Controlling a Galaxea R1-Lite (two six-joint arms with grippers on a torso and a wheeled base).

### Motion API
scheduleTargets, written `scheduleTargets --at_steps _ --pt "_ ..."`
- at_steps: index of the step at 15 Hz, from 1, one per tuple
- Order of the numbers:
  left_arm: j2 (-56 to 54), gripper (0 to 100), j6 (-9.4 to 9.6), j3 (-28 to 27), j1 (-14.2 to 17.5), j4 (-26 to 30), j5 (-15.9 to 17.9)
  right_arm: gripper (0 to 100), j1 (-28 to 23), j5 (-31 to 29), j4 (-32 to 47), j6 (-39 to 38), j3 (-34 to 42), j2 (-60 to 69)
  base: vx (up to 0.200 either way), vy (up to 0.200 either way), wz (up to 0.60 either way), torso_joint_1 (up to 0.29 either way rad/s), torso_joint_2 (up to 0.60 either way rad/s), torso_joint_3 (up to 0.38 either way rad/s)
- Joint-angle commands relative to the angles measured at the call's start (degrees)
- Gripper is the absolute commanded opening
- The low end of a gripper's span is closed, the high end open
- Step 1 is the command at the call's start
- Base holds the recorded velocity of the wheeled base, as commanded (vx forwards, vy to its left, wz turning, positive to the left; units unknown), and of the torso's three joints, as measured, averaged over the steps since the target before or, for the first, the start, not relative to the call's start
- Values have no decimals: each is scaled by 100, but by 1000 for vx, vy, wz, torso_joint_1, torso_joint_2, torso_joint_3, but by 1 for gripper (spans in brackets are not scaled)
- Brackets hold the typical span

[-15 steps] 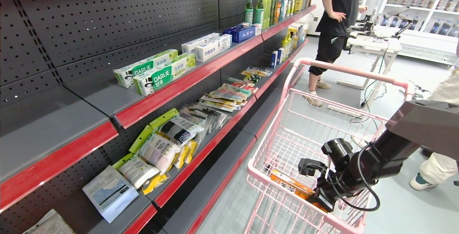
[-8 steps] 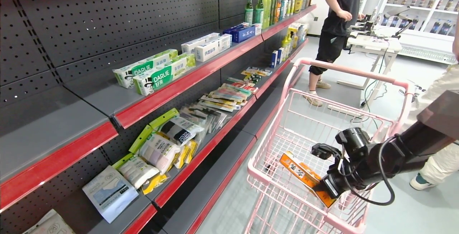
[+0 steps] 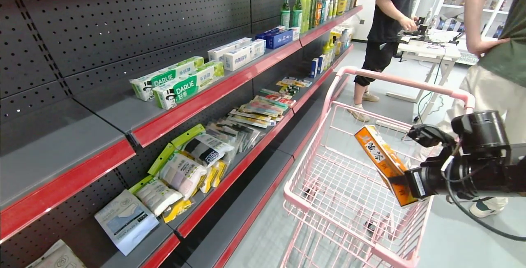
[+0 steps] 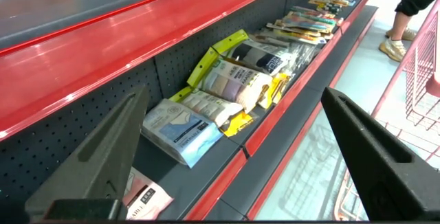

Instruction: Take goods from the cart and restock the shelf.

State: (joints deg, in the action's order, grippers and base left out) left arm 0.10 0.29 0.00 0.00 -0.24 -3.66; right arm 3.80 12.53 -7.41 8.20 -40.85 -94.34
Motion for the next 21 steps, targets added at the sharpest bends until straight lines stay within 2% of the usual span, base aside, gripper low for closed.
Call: scheduleTargets --at_steps 1,4,8,21 --pt "8 100 -3 0 0 -2 -3 0 -2 -409 29 -486 279 1427 0 0 0 0 0 0" --pt "8 100 -3 0 0 -2 -3 0 -29 -858 144 -381 701 2298 0 0 0 0 0 0" --pt "8 100 6 0 0 -2 -3 0 -46 -998 302 -372 1246 3009 0 0 0 25 -59 -35" --pt "8 100 6 0 0 -2 -3 0 -55 -1104 319 -179 1360 3141 0 0 0 201 -484 -283"
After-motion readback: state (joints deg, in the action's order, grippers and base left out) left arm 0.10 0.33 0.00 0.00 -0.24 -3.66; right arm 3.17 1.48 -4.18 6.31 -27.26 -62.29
